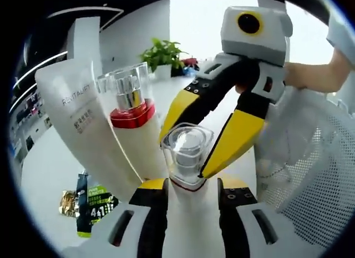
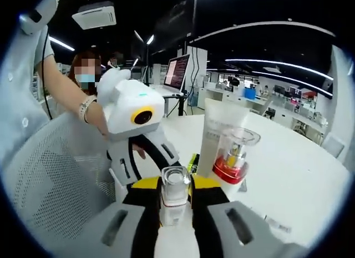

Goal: Arrange the skincare products in the storage area until every visible bottle or jar stands upright without overlapping.

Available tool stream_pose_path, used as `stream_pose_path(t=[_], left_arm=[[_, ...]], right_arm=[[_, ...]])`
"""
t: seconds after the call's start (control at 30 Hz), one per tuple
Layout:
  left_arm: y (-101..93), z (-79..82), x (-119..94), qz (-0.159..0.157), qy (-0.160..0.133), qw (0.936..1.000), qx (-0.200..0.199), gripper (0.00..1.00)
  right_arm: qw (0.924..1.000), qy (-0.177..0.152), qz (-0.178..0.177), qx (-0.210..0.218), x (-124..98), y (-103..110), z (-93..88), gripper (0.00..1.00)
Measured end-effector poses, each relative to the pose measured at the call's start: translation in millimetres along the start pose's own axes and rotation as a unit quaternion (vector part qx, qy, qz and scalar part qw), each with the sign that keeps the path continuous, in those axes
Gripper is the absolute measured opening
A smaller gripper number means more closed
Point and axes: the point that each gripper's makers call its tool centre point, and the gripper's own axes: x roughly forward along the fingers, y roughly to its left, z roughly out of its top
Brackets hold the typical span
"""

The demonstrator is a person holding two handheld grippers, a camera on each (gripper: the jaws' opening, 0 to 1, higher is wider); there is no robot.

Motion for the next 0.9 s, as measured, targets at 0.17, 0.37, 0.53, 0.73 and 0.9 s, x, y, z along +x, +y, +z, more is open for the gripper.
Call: stream_pose_path(t=[0.17, 0.37, 0.53, 0.73, 0.9], left_arm=[[2.6, -9.0, -6.7, 0.010, 0.027, 0.9996, -0.004, 0.30], [2.5, -16.2, -13.9, 0.019, 0.057, 0.9982, -0.009, 0.21], [-1.8, -20.0, -10.3, 0.009, 0.075, 0.9969, -0.019, 0.14], [5.2, -19.5, -6.4, 0.014, 0.089, 0.9956, -0.026, 0.11], [6.3, -17.3, -4.9, 0.012, 0.082, 0.9961, -0.032, 0.12]], right_arm=[[0.9996, 0.029, 0.001, 0.004, -4.1, 1.3, -11.9, 0.27], [0.9940, 0.109, 0.008, 0.011, -0.5, 3.3, -46.1, 0.29], [0.9880, 0.149, 0.020, 0.035, 6.0, 5.4, -56.7, 0.17], [0.9858, 0.166, 0.014, 0.025, 4.3, -1.5, -63.2, 0.14], [0.9841, 0.170, 0.008, 0.050, 3.9, -5.3, -72.3, 0.11]])
